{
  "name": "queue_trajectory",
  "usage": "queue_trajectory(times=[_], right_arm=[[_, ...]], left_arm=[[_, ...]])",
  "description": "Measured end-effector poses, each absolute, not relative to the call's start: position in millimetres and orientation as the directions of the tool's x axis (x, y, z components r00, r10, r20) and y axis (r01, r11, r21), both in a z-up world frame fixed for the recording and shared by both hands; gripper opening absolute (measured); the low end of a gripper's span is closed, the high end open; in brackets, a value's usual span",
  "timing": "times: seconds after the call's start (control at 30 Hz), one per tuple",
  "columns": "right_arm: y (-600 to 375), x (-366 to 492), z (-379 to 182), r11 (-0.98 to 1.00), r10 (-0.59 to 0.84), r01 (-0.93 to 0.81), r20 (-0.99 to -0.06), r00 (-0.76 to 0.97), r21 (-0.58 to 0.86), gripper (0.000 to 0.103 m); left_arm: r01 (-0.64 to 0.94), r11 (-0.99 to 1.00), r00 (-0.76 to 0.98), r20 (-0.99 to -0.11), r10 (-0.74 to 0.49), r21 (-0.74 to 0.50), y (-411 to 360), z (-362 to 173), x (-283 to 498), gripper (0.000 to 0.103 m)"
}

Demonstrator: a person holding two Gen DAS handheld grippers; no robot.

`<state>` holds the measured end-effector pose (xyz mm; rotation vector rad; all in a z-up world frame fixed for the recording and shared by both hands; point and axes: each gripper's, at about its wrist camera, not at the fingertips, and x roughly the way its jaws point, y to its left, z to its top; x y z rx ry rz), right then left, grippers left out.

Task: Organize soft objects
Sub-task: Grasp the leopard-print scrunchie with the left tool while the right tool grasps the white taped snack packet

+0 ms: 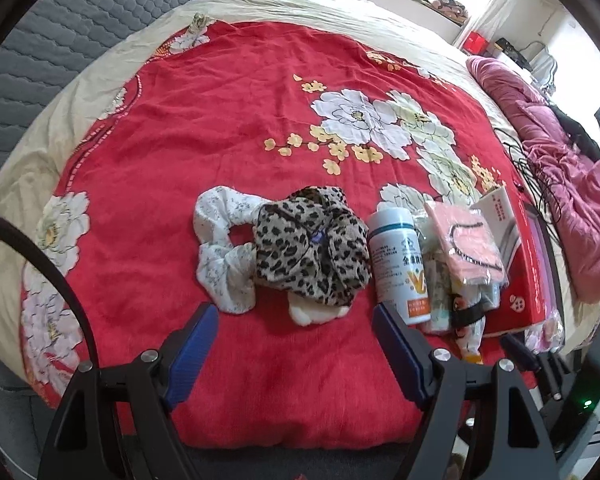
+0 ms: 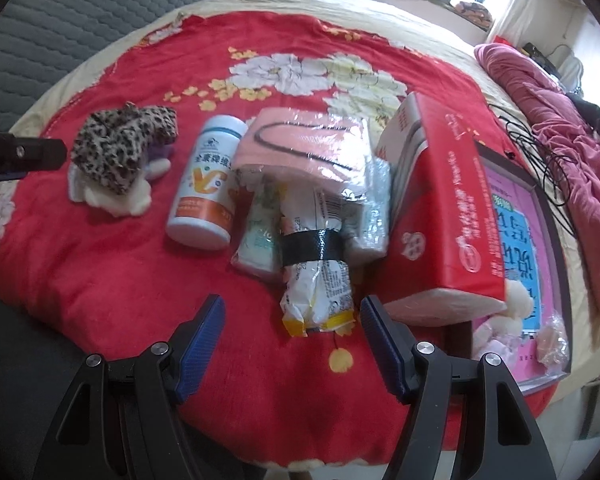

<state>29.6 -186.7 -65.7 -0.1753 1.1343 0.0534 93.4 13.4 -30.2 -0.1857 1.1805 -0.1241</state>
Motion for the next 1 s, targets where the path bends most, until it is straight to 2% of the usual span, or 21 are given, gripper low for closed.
queue_trajectory(times=[0.23,0.43,0.6,0.77,0.87,0.97,1.0], right_arm=[[-184,43,-87,0.980,-0.116,-0.102,-0.911,0.396,-0.169,0.071],[-191,52,-98,0.986,-0.113,-0.069,-0.917,0.382,-0.150,0.059],[-203,56,-101,0.994,-0.075,-0.041,-0.919,0.386,-0.098,0.043],[-211,51,-93,0.999,-0.001,-0.030,-0.918,0.397,-0.015,0.041],[-216,45,-87,0.998,0.062,-0.031,-0.920,0.387,0.054,0.041],[-218,37,-80,0.995,0.095,-0.032,-0.919,0.383,0.090,0.040],[-219,35,-78,0.994,0.106,-0.036,-0.918,0.382,0.100,0.040]], left_arm=[[0.005,0.981,0.363,-0.914,-0.181,-0.193,9,-43,113,0.079],[0.016,0.986,0.342,-0.925,-0.163,-0.168,0,-52,129,0.079],[0.017,0.991,0.327,-0.936,-0.128,-0.130,-6,-60,142,0.079],[0.044,0.996,0.313,-0.945,-0.093,-0.084,-17,-67,150,0.079],[0.055,0.994,0.301,-0.948,-0.103,-0.090,-20,-72,153,0.065],[0.060,0.990,0.293,-0.946,-0.138,-0.126,-18,-74,153,0.046],[0.063,0.987,0.287,-0.945,-0.159,-0.147,-17,-74,153,0.035]])
